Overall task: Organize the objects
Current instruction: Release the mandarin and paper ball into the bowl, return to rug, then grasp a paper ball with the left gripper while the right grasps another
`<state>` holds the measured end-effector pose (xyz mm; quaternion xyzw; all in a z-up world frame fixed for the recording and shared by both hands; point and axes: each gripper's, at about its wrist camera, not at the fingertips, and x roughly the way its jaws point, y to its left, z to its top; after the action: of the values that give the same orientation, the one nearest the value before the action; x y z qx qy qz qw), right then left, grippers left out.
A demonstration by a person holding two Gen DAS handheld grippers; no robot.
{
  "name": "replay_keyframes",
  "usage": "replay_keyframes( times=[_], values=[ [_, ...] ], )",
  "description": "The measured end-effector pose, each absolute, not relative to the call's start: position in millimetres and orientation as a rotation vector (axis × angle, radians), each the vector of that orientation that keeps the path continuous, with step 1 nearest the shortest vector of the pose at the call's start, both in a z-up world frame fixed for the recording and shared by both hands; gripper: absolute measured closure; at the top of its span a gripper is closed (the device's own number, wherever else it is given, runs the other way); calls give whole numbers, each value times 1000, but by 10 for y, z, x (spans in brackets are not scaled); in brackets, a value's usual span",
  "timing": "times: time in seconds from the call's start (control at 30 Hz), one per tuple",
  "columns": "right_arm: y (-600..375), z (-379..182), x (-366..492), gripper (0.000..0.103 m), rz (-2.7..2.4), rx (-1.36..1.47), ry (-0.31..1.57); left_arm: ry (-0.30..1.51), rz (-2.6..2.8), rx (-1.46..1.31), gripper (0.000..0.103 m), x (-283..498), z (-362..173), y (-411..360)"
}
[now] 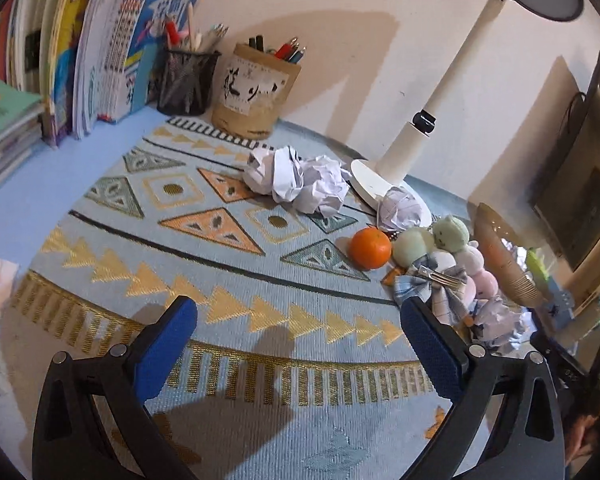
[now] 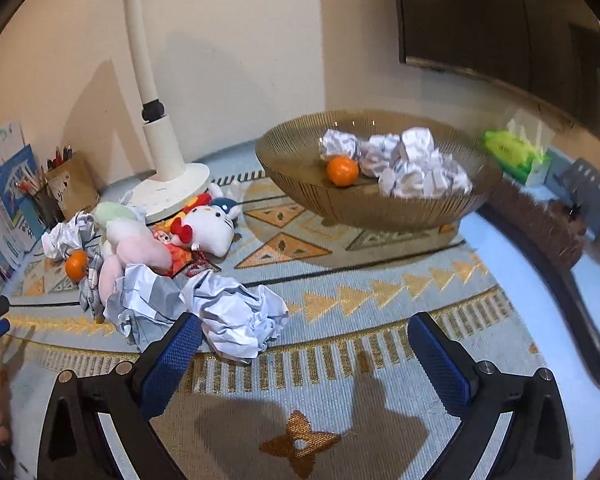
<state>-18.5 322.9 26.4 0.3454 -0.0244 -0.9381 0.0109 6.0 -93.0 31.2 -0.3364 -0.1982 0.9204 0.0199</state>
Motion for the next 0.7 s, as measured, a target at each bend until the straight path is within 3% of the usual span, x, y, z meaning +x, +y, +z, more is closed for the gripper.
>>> replay_keyframes(
  times=[0.2, 0.43, 0.57, 0.7],
  values=[
    [3205, 216, -172, 0, -2910, 1079, -42, -531, 2885, -1028, 2, 97, 322, -853],
    [3237, 215, -192, 0, -2887, 1077, -89, -605, 2832, -1080, 2, 41, 312, -922],
    [3245, 265, -181, 0, -2864, 1049, -118, -648, 2759, -1125, 3, -201, 530, -1084],
    [3202, 278, -399, 0, -2718, 1157, -241, -557, 2850, -1160, 3, -693, 723, -1262]
  ],
)
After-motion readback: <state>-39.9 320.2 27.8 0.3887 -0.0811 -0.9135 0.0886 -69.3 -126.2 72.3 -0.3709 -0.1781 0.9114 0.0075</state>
